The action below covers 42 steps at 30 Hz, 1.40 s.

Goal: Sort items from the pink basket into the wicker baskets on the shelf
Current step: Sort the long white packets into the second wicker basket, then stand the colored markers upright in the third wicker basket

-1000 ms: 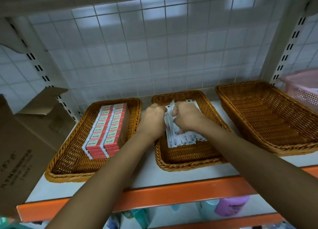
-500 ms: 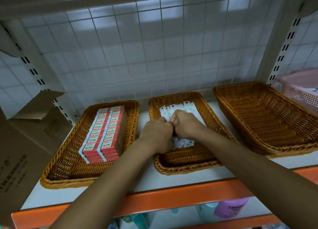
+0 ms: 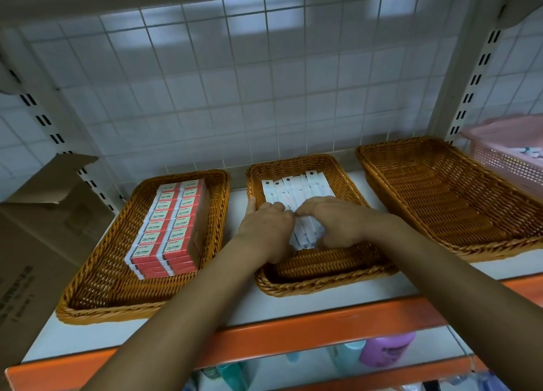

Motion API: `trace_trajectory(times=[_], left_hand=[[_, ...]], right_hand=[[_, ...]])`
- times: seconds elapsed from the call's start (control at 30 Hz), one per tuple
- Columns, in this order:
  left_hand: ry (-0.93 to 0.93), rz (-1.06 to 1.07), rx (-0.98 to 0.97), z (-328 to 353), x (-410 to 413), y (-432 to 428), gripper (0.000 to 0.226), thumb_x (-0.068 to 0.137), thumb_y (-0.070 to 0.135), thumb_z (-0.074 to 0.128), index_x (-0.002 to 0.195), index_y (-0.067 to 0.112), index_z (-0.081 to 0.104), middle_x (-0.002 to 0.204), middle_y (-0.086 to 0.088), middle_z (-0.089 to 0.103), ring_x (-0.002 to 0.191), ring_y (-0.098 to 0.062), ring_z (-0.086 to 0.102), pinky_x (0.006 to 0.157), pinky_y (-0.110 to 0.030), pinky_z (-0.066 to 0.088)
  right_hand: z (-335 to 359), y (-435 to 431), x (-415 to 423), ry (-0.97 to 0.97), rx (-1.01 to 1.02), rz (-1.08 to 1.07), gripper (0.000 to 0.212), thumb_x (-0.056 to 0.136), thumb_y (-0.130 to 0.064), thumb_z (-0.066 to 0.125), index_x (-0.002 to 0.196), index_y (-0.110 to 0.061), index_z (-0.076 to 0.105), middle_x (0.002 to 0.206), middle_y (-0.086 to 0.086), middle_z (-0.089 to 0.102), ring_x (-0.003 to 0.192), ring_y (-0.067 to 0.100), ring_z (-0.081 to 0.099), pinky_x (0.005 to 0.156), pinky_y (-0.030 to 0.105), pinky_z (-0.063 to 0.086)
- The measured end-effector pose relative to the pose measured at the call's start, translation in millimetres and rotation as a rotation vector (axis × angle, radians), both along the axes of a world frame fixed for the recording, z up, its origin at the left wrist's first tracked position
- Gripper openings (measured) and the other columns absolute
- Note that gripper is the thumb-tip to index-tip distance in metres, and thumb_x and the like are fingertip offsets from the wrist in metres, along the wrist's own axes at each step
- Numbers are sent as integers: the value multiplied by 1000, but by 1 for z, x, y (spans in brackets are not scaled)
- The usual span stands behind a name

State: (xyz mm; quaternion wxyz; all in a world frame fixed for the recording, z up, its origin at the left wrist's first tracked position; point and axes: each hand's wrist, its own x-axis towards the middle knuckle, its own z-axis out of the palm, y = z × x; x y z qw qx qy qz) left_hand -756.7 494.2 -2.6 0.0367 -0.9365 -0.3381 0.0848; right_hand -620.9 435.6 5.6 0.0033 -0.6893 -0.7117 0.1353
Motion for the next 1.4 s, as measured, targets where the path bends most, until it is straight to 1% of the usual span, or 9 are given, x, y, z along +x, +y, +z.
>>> trace_trajectory(times=[0.13, 0.23, 0.33, 0.53, 0.63, 0.77, 0.9, 1.1, 1.4], left_hand=[[1, -19, -15, -3, 2, 0, 50, 91, 31, 58, 137, 20, 44, 134, -3, 50, 129, -23, 42, 116, -53, 1], [9, -21, -4, -3, 1, -1, 50, 91, 29, 57, 138, 20, 42, 133, -4, 50, 128, -23, 43, 116, -52, 1], [5, -15, -13, -1, 0, -2, 54, 90, 34, 58, 139, 18, 40, 135, -6, 48, 130, -24, 40, 116, -51, 3], [-24, -32, -41, 1, 8, -7, 63, 88, 47, 58, 141, 19, 39, 137, -4, 45, 132, -23, 37, 117, -48, 8], [-87, -56, -42, 4, 17, -8, 61, 87, 52, 55, 136, 18, 44, 134, -4, 49, 128, -22, 41, 116, -46, 20], [-226, -87, 43, 16, 37, -12, 51, 91, 46, 51, 130, 14, 50, 126, -7, 54, 118, -24, 48, 100, -37, 40], [-307, -82, 76, 31, 68, -23, 41, 93, 38, 51, 124, 10, 51, 122, -10, 53, 114, -28, 49, 92, -36, 42], [-366, -104, 105, 49, 130, -49, 42, 92, 38, 51, 126, 14, 49, 123, -10, 54, 115, -29, 51, 91, -39, 42], [-400, -221, 85, 64, 271, -110, 43, 92, 37, 52, 128, 14, 51, 124, -10, 55, 115, -30, 52, 92, -37, 43]], right_hand=[[-9, -4, -1, 0, 66, 19, 53, 83, -19, 67, 132, -18, 46, 127, 3, 48, 121, 22, 42, 101, 30, 33], [-11, -6, 2, -8, 97, 24, 55, 84, -17, 66, 134, -20, 46, 130, 3, 46, 125, 22, 40, 105, 31, 31], [-10, -10, 4, -57, 58, -3, 64, 85, -17, 64, 142, -17, 36, 142, 8, 37, 134, 26, 31, 111, 37, 31], [-11, -14, 5, -78, 93, -27, 53, 85, -7, 58, 135, -15, 41, 132, 7, 45, 124, 24, 39, 104, 34, 38], [-8, -17, 7, -43, 139, -39, 50, 85, -12, 62, 131, -11, 43, 130, 8, 46, 122, 23, 42, 101, 29, 36], [4, -25, 21, -21, 254, -88, 43, 88, -22, 60, 126, -8, 46, 126, 8, 48, 119, 23, 44, 98, 30, 38], [17, -38, 48, 43, 337, -154, 35, 87, -20, 57, 119, -8, 51, 119, 10, 54, 115, 25, 48, 93, 35, 41], [35, -74, 109, -21, 464, -208, 44, 90, -23, 55, 132, -12, 44, 128, 10, 48, 122, 26, 43, 101, 32, 34], [58, -139, 245, -103, 397, -294, 40, 89, -27, 56, 126, -12, 49, 129, 9, 54, 121, 25, 46, 96, 31, 33]])
